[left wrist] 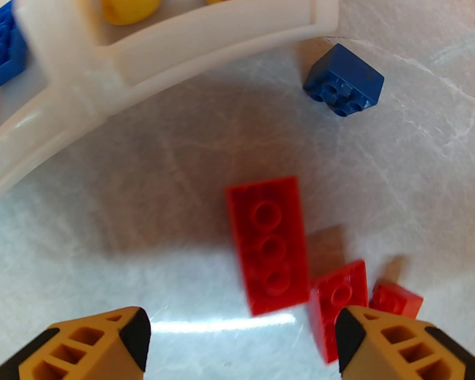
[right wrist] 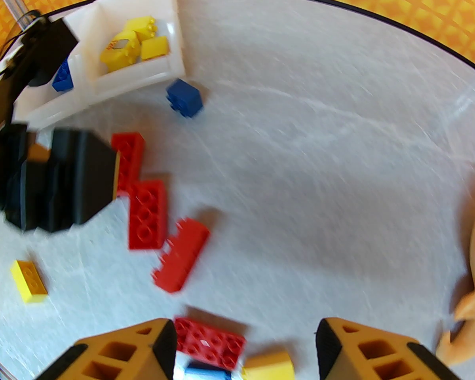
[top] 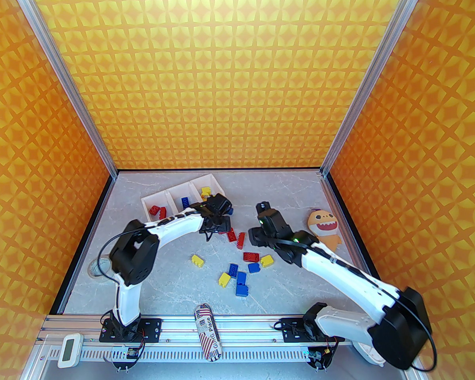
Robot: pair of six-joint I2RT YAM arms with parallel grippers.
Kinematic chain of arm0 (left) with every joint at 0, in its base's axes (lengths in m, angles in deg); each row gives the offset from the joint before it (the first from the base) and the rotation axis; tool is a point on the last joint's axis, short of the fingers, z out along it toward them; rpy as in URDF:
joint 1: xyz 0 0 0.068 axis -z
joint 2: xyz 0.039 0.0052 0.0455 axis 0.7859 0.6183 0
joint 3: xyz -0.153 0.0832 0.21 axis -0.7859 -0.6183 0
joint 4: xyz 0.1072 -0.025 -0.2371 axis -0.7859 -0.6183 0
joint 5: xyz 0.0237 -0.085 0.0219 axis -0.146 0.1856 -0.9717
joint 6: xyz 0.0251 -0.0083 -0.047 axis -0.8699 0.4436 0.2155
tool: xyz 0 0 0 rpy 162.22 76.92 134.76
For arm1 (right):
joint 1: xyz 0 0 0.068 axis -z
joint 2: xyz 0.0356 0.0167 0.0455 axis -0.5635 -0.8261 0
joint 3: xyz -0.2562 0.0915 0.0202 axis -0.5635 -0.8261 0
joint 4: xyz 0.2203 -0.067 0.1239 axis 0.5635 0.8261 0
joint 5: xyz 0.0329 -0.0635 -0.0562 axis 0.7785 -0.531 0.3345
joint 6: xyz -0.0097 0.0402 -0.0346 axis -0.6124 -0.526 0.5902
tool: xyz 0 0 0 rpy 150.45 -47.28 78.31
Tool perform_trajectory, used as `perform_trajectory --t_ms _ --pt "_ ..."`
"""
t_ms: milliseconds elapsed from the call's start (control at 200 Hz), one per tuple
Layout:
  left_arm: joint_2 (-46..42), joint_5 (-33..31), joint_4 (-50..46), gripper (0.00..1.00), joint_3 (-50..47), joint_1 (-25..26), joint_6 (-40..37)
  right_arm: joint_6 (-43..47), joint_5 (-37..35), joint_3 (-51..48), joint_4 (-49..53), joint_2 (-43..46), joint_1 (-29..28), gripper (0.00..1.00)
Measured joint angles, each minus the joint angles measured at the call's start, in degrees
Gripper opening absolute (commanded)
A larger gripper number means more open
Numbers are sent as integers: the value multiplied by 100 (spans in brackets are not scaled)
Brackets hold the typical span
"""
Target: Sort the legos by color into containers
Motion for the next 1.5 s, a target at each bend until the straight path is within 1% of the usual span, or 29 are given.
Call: perform_trajectory --t_ms 100,220,460,540,770,990,1110,1290,1500 --pt "190 -98 -31 79 214 4 0 -52 -96 -195 136 313 0 64" --pt "365 -243 -109 74 428 7 -4 -120 -140 -363 289 595 0 64" --pt "645 -466 -234 65 625 7 -4 -203 -197 -431 470 846 0 64" --pt "726 -514 -236 64 654 7 -2 -210 -205 -431 514 892 0 64" --pt "914 -595 -243 52 669 7 -7 -227 -243 -431 601 944 0 64" --pt "920 -643 -280 36 669 7 -22 -262 -247 -452 627 1023 0 64" --pt "907 -704 -278 32 647 7 -76 -264 -249 -455 643 1029 0 63" --pt "503 -785 -369 31 173 7 -212 -267 -267 -457 645 1029 0 63" --pt "-739 -820 -660 31 -719 -24 -581 -264 -339 -472 649 1051 0 63"
